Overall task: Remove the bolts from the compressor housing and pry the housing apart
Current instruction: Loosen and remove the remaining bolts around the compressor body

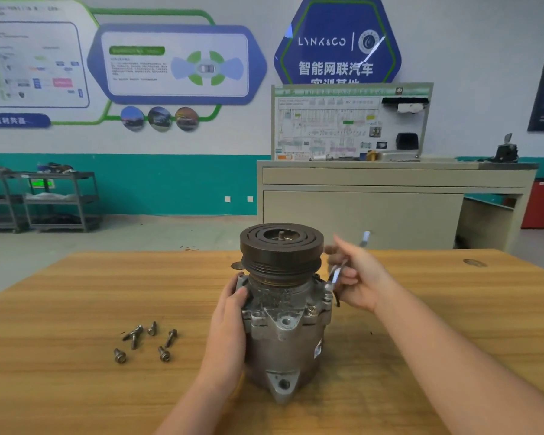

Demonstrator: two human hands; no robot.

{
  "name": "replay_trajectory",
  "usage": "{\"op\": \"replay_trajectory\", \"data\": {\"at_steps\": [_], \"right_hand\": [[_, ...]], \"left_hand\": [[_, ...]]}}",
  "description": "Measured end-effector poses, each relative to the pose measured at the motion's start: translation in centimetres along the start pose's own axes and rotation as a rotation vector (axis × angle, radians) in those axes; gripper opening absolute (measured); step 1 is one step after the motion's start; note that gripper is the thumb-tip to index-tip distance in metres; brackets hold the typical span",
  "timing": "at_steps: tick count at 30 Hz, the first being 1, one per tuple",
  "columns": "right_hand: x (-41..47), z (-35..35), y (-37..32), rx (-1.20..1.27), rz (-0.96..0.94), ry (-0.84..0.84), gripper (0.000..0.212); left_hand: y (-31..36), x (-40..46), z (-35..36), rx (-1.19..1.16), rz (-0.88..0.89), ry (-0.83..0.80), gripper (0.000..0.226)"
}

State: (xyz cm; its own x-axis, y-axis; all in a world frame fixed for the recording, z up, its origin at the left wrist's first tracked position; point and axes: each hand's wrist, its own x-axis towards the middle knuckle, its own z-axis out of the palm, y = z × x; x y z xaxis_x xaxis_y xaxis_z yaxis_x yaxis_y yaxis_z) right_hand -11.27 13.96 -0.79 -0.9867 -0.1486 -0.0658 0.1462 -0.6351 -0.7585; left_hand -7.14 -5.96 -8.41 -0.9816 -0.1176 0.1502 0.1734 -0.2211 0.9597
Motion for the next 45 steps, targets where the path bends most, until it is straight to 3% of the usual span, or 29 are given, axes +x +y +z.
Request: {"op": "replay_trajectory", "data": {"at_steps": [3,5,10,13,16,22,25,28,33,36,40,45], "right_hand": [[-2.1,-0.6,-0.4,0.211,-0.239,0.107,0.035],[-4.1,-0.7,0.0,0.112,-0.371,0.189,0.034],[-7.2,0.1,2.6,-0.074,-0.588,0.278,0.019],[-8.1,0.7,3.2,-0.136,-0.697,0.325,0.017],[-8.8,1.4,4.1,-0.291,-0.841,0.396,0.018],[-10.1,3.7,7.9,-0.79,-1.319,0.49,0.018],[-9.9,4.2,8.6,-0.78,-1.351,0.606,0.02],[-9.3,4.1,7.6,-0.563,-1.198,0.705,0.026],[-8.6,2.1,6.5,-0.397,-0.968,0.901,0.027],[-8.9,1.8,7.3,-0.399,-1.034,0.837,0.025],[-9.2,2.0,7.5,-0.483,-1.181,0.693,0.019],[-9.3,1.8,7.3,-0.807,-1.403,0.578,0.019]], "left_hand": [[0.2,-0.1,0.0,0.021,0.01,-0.018,0.052],[0.2,0.0,0.1,0.026,0.005,-0.014,0.059],[0.3,-0.1,0.1,0.02,-0.015,-0.003,0.037],[0.4,0.0,-0.1,0.058,-0.004,-0.017,0.034],[0.4,-0.1,-0.2,0.065,0.013,-0.018,0.036],[0.5,-0.2,-0.1,0.057,-0.005,-0.022,0.055],[0.5,-0.2,-0.1,0.064,-0.01,-0.008,0.061],[0.4,0.0,-0.3,0.064,-0.016,-0.008,0.059],[-0.1,0.4,-0.3,0.059,-0.028,0.016,0.032],[0.0,0.6,-0.3,0.05,-0.017,0.02,0.027],[0.2,0.3,-0.4,0.068,-0.006,-0.009,0.059],[0.4,0.2,-0.4,0.087,-0.016,-0.006,0.064]]}}
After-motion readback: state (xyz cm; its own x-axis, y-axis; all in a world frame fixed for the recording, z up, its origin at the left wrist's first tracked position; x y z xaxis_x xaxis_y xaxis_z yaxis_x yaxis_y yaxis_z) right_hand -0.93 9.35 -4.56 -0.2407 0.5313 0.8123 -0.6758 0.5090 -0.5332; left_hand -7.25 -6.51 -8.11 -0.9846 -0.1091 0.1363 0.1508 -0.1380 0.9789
